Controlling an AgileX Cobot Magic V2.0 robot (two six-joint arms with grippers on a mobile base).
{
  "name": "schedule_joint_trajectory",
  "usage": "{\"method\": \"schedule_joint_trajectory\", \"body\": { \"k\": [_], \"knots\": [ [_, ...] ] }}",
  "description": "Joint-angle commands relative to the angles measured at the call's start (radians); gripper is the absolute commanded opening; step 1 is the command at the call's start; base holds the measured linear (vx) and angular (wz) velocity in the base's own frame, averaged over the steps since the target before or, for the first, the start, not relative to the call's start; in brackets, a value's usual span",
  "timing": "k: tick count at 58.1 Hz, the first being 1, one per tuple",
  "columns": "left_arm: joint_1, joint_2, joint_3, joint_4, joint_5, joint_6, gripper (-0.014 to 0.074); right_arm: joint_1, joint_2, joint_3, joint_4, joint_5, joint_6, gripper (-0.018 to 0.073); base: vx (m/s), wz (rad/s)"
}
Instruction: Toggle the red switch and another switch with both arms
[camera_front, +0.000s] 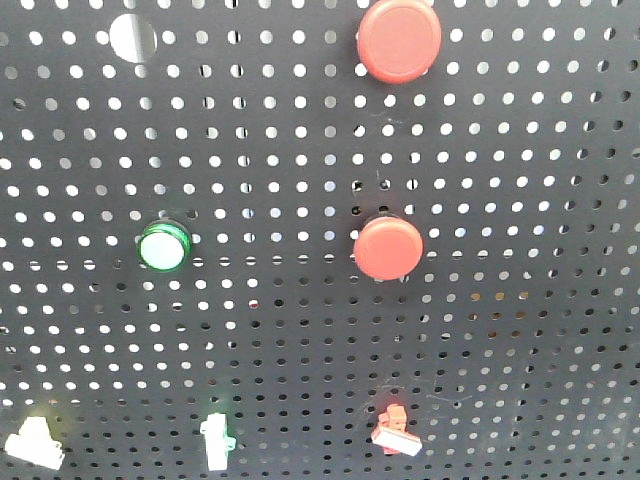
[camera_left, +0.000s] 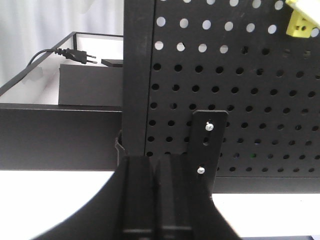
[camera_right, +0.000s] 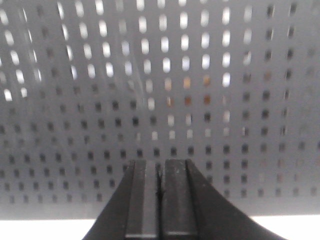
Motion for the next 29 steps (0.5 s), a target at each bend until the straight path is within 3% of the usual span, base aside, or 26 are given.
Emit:
{"method": "schedule_joint_trajectory", "body": {
  "k": [1,9,12,15,20,23,29],
  "knots": [
    [0.002,-0.018,0.019,0.001,-0.11,-0.002,0.0003,-0.006,-0.006,-0.001,0.02,-0.194,0.025,-0.0006,0.0,0.0],
    [0.002,-0.018,0.007,-0.001,-0.362,-0.021,0.0003,-0.006,-0.006,-0.092,0.02,-0.143,0.044,-0.0006,0.0,0.0],
    [0.002,-0.018,0.005,-0.013,-0.467,-0.066,0.0003,-0.006,0.0,-0.154,0.018,-0.083,0.041,-0.0006,0.0,0.0],
    [0.002,-0.018,-0.015,-0.016,-0.501,-0.109,0.0003,-0.006,0.018,-0.237,0.014,-0.014,0.036,-0.0006,0.0,0.0],
    [0.001,-0.005,-0.108,-0.014,-0.395,-0.116,0.0003,-0.006,0.075,-0.361,0.004,0.067,0.014,-0.0006,0.0,0.0],
    [0.001,0.028,-0.181,0.01,-0.283,-0.107,0.0003,-0.006,0.127,-0.454,0.003,0.124,-0.017,-0.0006,0.0,0.0],
    [0.001,0.134,-0.313,0.069,-0.164,-0.072,0.0003,-0.006,0.256,-0.593,0.007,0.228,-0.067,-0.0006,0.0,0.0]
  ]
}}
